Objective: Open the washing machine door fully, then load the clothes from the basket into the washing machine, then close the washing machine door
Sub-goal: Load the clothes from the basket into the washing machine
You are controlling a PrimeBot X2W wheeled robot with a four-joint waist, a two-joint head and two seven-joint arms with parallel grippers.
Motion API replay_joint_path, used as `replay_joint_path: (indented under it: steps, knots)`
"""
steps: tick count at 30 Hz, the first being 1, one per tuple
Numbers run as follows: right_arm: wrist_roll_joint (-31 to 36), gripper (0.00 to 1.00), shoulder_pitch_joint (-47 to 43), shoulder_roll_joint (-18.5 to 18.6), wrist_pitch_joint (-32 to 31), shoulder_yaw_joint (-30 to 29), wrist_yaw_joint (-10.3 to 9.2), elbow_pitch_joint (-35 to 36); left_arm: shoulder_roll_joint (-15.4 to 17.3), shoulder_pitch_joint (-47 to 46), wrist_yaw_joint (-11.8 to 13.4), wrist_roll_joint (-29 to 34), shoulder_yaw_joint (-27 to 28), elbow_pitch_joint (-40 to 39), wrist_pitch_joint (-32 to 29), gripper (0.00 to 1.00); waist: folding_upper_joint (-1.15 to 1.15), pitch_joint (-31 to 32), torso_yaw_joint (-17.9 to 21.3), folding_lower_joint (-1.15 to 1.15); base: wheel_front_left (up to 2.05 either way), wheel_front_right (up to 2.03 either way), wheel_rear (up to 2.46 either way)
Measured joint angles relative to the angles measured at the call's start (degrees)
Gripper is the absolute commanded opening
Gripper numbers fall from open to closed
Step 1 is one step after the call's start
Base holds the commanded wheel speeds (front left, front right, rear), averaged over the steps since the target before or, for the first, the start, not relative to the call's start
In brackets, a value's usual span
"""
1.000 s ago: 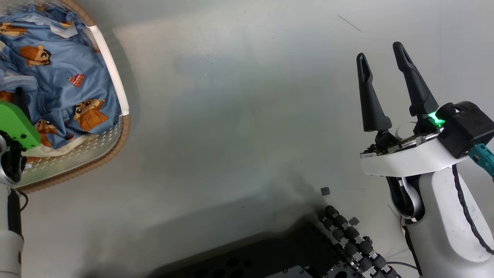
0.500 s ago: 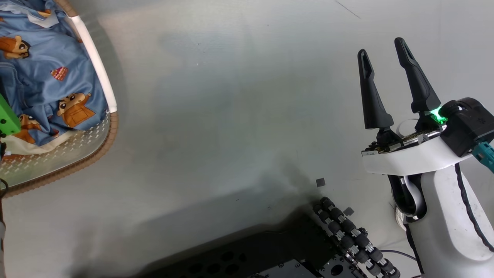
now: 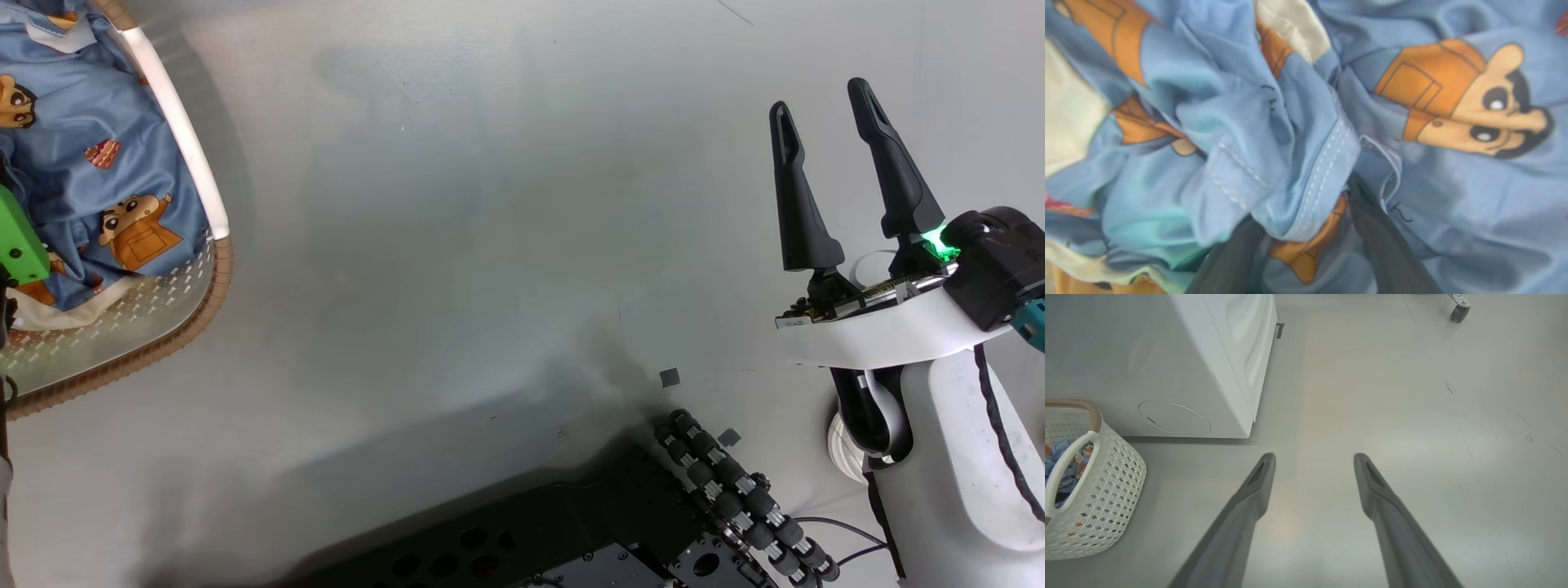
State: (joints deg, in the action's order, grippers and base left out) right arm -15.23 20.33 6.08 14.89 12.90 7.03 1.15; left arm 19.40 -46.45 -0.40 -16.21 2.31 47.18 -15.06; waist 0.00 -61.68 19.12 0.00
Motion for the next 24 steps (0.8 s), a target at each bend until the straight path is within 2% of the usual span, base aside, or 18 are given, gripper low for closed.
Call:
replay_joint_path:
  steps: [1, 2, 3, 4, 12, 24]
  knots:
    - [-0.1, 1.0, 0.0, 0.0, 0.0, -0.1, 0.0, 0.0, 0.0, -0.2, 0.0, 0.1, -0.2, 0.3, 0.0, 0.47, 0.0, 0.0, 0.0, 0.0, 0.0, 0.0, 0.0]
    - [-0.4, 1.0, 0.0, 0.0, 0.0, -0.2, 0.0, 0.0, 0.0, -0.4, 0.0, 0.1, -0.3, 0.5, 0.0, 0.38, 0.0, -0.1, 0.0, 0.0, 0.0, 0.0, 0.0]
    - [-0.4, 1.0, 0.0, 0.0, 0.0, -0.3, 0.0, 0.0, 0.0, -0.6, 0.0, 0.1, -0.4, 0.6, 0.1, 0.15, 0.0, -0.1, 0.0, 0.0, 0.0, 0.0, 0.0]
    - [-0.4, 1.0, 0.0, 0.0, 0.0, -0.4, 0.0, 0.0, 0.0, -0.7, 0.0, 0.1, -0.4, 0.7, 0.1, 0.0, 0.0, -0.2, -0.1, 0.0, 0.0, 0.0, 0.0]
    - [-0.4, 1.0, 0.6, -0.5, 0.0, -0.8, 0.0, 0.0, -0.4, -1.1, -0.4, -0.1, -0.1, 1.1, 4.1, 0.0, 0.0, -0.1, -0.4, 0.0, 0.0, 0.0, 0.0]
    - [-0.4, 1.0, 2.0, -0.6, 0.0, -1.9, 0.0, -0.6, -3.7, 1.6, -1.4, -1.0, 0.6, 1.9, 14.0, 0.0, 0.0, 3.9, -2.3, 0.0, 0.0, 0.0, 0.0]
